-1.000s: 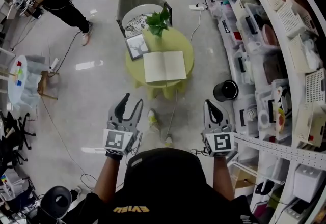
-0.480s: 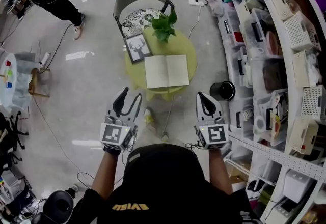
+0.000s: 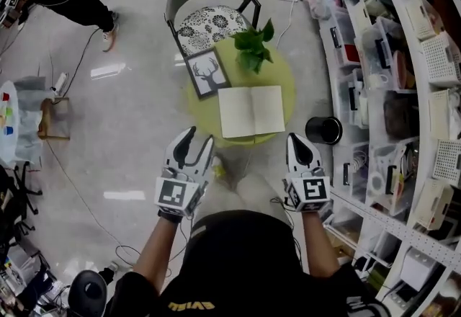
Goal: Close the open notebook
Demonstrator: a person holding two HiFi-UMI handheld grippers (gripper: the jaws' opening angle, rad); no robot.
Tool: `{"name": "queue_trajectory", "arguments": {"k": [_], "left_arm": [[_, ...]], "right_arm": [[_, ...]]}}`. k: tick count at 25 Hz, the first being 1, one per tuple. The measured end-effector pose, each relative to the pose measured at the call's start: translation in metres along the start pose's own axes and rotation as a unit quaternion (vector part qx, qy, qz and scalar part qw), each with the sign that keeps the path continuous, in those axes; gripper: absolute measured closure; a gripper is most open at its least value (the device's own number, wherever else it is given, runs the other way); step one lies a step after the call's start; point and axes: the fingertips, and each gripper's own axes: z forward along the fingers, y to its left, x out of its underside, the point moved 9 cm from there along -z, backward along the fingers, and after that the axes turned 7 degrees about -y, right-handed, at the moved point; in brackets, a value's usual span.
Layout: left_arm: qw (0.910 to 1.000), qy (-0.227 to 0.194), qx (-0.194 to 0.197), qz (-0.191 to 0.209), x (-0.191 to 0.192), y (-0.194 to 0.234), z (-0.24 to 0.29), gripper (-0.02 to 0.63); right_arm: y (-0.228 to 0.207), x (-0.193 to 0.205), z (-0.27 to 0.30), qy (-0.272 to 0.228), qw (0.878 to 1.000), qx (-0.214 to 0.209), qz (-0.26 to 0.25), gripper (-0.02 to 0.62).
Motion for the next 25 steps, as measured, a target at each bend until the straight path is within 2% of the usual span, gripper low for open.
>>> {"name": "queue_trajectory", "arguments": {"k": [3, 7, 9, 11, 13, 16, 20, 25], "left_arm": [[0.9994, 0.026, 0.02, -0.011, 0.022, 0.009, 0.021, 0.413], [0.9981, 0.053, 0.023, -0.021, 0.058, 0.026, 0.048, 0.413], [0.9973, 0.07, 0.02, -0.012, 0.082, 0.03, 0.056, 0.411], [0.9961, 0.086, 0.007, -0.02, 0.103, 0.032, 0.06, 0.411], [0.9948, 0.095, -0.003, -0.036, 0.119, 0.034, 0.068, 0.411], [0.9925, 0.107, 0.007, -0.059, 0.143, 0.036, 0.086, 0.411], [0.99, 0.132, 0.011, -0.048, 0.169, 0.047, 0.11, 0.41], [0.9871, 0.147, 0.007, -0.063, 0.193, 0.061, 0.135, 0.41]], "right_arm": [[-0.007, 0.018, 0.017, 0.019, 1.0, 0.004, -0.001, 0.595], [-0.013, 0.04, 0.042, 0.031, 0.999, -0.007, 0.004, 0.595], [-0.015, 0.056, 0.047, 0.042, 0.999, -0.017, 0.024, 0.595], [-0.018, 0.067, 0.052, 0.049, 0.998, -0.024, 0.031, 0.595], [-0.022, 0.077, 0.06, 0.049, 0.998, -0.025, 0.024, 0.595], [-0.028, 0.097, 0.074, 0.057, 0.998, -0.029, 0.018, 0.594], [-0.027, 0.122, 0.091, 0.076, 0.996, -0.048, 0.004, 0.594], [-0.03, 0.15, 0.109, 0.087, 0.995, -0.048, 0.003, 0.594]]}}
